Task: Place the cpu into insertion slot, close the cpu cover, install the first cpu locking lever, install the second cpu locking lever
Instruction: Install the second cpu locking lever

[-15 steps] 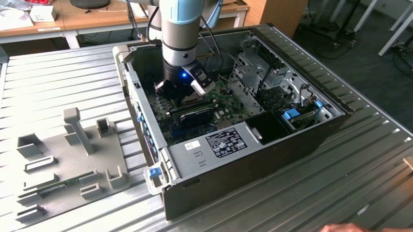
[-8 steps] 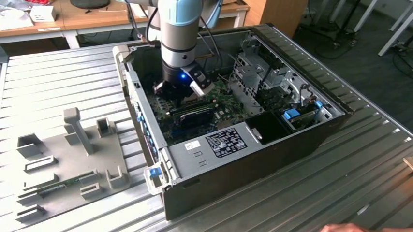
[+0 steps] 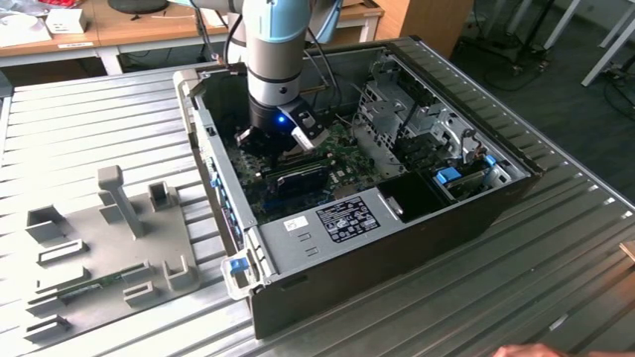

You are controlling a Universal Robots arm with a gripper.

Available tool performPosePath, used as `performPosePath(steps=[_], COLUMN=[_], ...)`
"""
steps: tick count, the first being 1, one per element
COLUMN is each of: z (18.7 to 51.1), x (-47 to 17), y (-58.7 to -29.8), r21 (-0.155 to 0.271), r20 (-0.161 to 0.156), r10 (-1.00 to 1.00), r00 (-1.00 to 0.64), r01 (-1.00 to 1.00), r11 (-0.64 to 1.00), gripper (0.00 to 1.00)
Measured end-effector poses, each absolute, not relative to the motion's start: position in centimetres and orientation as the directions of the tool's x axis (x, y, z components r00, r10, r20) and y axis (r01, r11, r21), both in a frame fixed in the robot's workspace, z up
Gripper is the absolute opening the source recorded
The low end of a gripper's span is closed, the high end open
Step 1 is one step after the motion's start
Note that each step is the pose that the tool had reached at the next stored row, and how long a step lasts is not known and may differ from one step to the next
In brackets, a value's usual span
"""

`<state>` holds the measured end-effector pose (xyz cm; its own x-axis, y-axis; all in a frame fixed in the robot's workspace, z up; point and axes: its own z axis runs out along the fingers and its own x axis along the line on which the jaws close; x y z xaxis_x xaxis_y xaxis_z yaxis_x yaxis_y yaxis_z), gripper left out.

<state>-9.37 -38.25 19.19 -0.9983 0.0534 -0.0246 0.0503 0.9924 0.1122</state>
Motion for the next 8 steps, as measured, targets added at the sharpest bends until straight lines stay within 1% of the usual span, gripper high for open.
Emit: performPosePath(steps=[5,8], z=[19.41,20.11], x=[-9.35,-9.36], y=[-38.23,-38.25], r21=[0.114,0.113], r20=[-0.026,-0.025], r10=[0.053,0.053], r00=[-0.998,-0.998], r01=[0.050,0.050], r11=[0.992,0.992], gripper=[0.11,0.11])
